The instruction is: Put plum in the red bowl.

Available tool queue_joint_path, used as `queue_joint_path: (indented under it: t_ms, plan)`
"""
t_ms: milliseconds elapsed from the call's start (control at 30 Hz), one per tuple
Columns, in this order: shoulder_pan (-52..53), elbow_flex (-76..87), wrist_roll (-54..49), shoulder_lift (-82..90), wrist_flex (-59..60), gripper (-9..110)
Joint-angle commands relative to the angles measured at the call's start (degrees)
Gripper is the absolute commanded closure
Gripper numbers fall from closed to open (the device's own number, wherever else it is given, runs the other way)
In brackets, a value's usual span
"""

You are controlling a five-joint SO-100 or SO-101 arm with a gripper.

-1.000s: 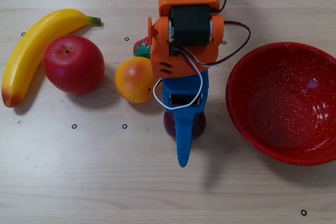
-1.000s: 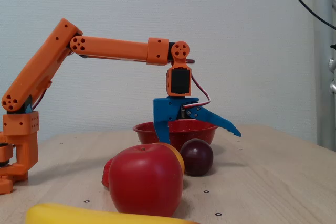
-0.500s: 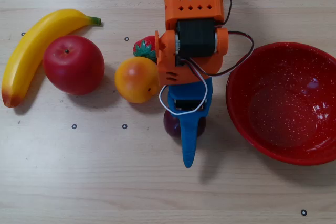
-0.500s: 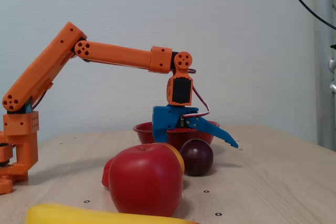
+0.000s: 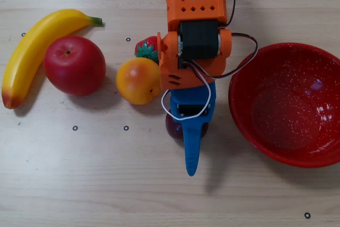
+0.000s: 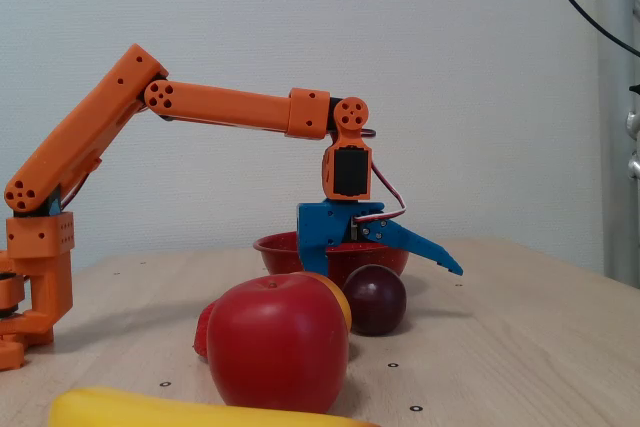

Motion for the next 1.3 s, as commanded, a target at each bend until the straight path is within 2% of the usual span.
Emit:
queue_joint_path:
  t_ms: [0,567,1100,1267]
  plan:
    - [0.53,-5.19,-1.05,2.55,-0.88,37]
    - [-1.49,-5.36,-3.08,2.55,0.35,37]
    - [-1.85,-5.36,-2.46,2.20,0.53,43]
    - [-1.93,-5.45,-2.02,2.29,0.62,52]
